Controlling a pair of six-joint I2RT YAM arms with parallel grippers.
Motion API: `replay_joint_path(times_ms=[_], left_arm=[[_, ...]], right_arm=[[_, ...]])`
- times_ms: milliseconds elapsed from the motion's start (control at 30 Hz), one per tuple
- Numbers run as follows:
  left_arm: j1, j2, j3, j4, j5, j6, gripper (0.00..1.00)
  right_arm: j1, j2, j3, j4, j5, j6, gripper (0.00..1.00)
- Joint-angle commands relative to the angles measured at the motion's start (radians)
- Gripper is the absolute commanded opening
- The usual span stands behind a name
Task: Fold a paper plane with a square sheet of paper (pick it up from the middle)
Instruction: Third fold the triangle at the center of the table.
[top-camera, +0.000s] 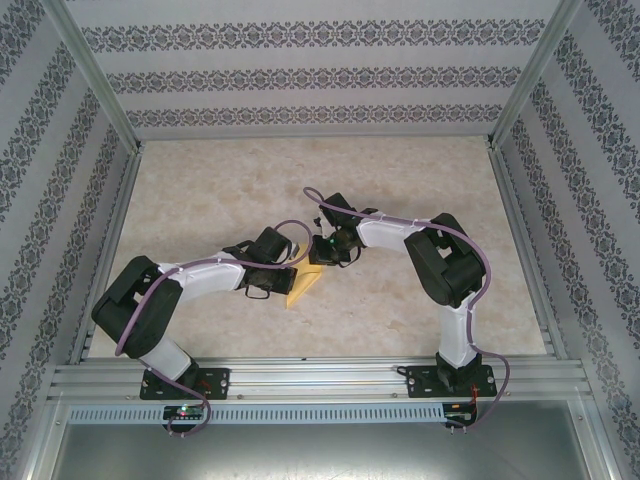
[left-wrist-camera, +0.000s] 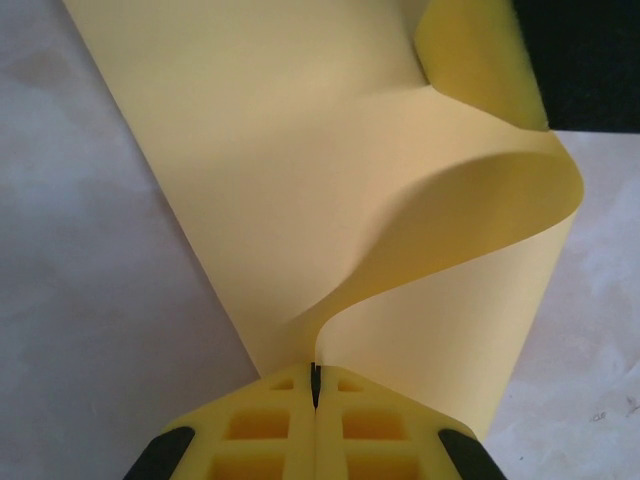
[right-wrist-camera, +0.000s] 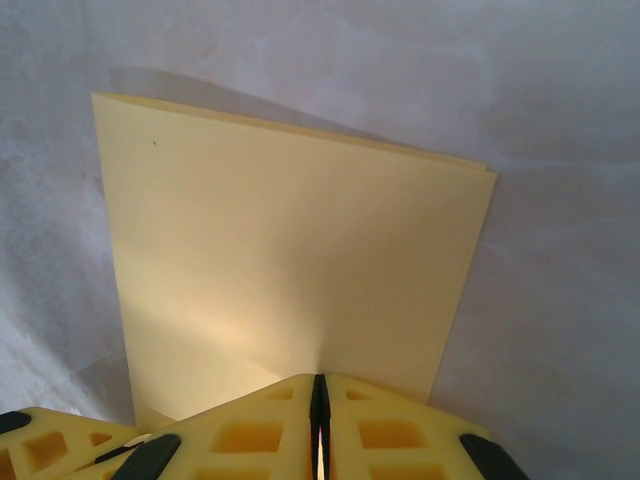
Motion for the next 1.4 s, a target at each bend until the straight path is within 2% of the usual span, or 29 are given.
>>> replay_joint_path(times_ms=[0,1000,1200,1367], left_arm=[[0.013,0.002,0.02,-0.006,-0.021,0.013,0.0],[0.013,0.041,0.018,-0.012,-0.026,0.002,0.0],[0.013,0.04,0.006,0.003,-0.012,-0.007,0.0],[0.014,0.038,0.001,0.016,0.0,-0.012,0.0]], right_arm=[[0.005,0.028,-0.008,-0.053,0.04,0.005,0.12],[0.002,0.015,0.009,-0.072,0.046,0.004,0.13],[-0.039,-0.083,-0.017,0.02,-0.027,0.046,0.16],[-0.071,-0.236,-0.123,0.142,-0.038,0.108,0.19]])
